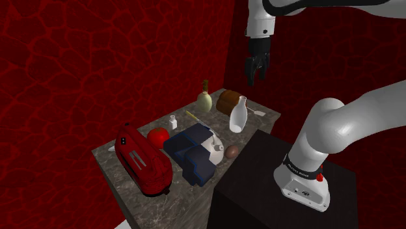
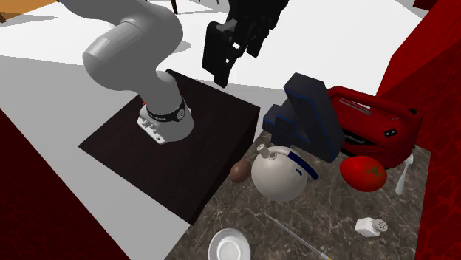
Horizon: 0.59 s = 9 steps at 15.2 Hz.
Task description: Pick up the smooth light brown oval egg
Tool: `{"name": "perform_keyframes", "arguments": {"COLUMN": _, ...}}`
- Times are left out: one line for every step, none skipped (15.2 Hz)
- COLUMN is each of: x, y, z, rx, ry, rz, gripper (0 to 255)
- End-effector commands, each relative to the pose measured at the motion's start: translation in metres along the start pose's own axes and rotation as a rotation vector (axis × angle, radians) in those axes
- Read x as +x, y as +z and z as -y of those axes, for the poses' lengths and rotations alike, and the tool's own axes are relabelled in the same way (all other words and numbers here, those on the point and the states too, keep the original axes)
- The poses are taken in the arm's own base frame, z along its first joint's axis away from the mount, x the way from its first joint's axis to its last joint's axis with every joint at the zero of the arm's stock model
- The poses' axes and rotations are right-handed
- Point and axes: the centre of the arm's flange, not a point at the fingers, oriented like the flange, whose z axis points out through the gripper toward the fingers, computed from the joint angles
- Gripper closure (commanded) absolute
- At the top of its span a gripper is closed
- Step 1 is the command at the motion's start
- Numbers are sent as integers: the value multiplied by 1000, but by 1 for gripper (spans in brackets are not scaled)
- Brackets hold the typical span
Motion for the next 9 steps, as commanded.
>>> {"name": "perform_keyframes", "arguments": {"x": 0, "y": 0, "z": 0, "rx": 0, "ry": 0, "rz": 0, "gripper": 0}}
{"name": "perform_keyframes", "arguments": {"x": 3, "y": 12, "z": -6, "rx": 8, "ry": -48, "rz": 1, "gripper": 0}}
{"name": "perform_keyframes", "arguments": {"x": 6, "y": 24, "z": -11, "rx": 16, "ry": -95, "rz": 1, "gripper": 0}}
{"name": "perform_keyframes", "arguments": {"x": 9, "y": 36, "z": -17, "rx": 25, "ry": -143, "rz": 2, "gripper": 0}}
{"name": "perform_keyframes", "arguments": {"x": 13, "y": 49, "z": -22, "rx": 33, "ry": -190, "rz": 3, "gripper": 0}}
{"name": "perform_keyframes", "arguments": {"x": 17, "y": 61, "z": -27, "rx": 41, "ry": -238, "rz": 4, "gripper": 0}}
{"name": "perform_keyframes", "arguments": {"x": 21, "y": 73, "z": -31, "rx": 49, "ry": -285, "rz": 4, "gripper": 0}}
{"name": "perform_keyframes", "arguments": {"x": 25, "y": 86, "z": -35, "rx": 57, "ry": -333, "rz": 5, "gripper": 0}}
{"name": "perform_keyframes", "arguments": {"x": 29, "y": 98, "z": -39, "rx": 65, "ry": -380, "rz": 6, "gripper": 0}}
